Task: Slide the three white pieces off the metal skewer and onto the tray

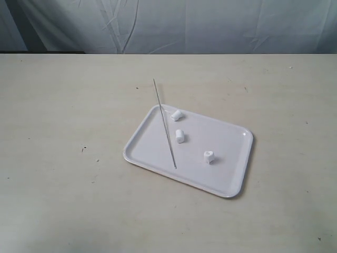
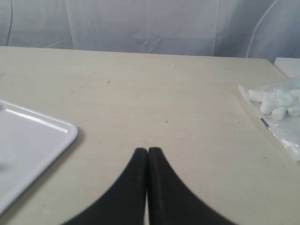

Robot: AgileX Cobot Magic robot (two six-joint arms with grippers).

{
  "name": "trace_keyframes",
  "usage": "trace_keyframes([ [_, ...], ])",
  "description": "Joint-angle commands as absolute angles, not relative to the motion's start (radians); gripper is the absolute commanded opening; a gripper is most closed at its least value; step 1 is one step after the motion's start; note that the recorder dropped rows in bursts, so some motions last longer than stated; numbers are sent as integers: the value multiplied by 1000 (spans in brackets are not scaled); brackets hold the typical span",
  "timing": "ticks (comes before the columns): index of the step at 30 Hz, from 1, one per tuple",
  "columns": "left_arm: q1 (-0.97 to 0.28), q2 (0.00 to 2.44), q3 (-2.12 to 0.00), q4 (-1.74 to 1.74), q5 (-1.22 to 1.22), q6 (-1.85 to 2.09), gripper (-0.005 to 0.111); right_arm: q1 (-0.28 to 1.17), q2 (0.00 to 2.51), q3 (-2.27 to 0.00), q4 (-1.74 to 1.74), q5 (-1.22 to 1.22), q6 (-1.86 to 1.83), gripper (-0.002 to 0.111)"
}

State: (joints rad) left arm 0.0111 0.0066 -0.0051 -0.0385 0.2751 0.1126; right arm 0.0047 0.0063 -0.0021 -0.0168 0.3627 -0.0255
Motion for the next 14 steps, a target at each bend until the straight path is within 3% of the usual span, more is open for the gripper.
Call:
trace_keyframes([
  [1, 17, 0, 0, -22, 261, 112, 0, -2, 0, 0, -14, 359, -26, -1],
  [14, 17, 0, 0, -22, 261, 112, 0, -2, 0, 0, -14, 359, -26, -1],
])
